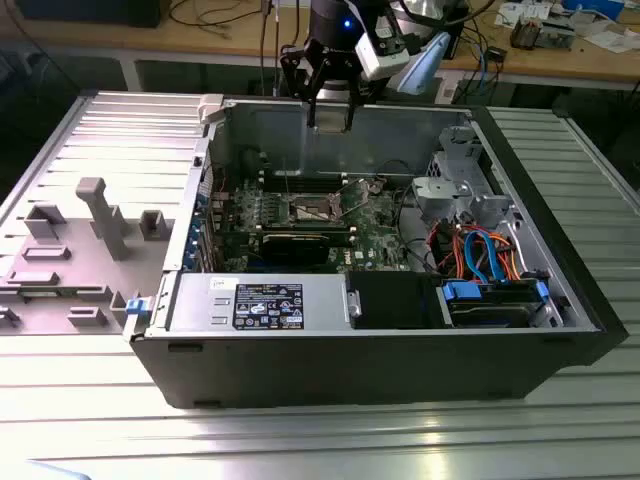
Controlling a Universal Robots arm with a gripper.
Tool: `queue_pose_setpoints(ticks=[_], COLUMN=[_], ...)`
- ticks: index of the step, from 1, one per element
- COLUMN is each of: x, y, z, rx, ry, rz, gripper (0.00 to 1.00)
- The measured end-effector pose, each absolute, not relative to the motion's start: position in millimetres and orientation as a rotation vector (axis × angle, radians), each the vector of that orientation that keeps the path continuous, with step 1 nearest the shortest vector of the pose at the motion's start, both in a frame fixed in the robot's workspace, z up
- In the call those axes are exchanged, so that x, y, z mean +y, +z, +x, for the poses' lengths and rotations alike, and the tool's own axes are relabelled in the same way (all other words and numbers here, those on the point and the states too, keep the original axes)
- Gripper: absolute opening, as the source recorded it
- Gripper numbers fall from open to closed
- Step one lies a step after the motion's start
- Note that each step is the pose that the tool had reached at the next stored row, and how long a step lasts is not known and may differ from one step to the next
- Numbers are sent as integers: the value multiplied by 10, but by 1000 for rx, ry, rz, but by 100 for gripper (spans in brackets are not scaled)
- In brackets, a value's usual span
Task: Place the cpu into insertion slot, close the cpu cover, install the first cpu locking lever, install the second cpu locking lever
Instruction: 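Place the cpu into insertion slot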
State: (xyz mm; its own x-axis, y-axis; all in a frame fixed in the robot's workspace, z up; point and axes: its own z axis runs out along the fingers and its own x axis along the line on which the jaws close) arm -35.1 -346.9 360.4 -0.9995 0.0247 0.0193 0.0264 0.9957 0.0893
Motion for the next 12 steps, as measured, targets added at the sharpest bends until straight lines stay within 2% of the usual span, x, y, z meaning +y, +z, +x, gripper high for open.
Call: queue_pose_setpoints(ticks=[12], x=[-3513], y=[3602], z=[-351], rx=[-3120], ry=[-140], rz=[-44], gripper=[54])
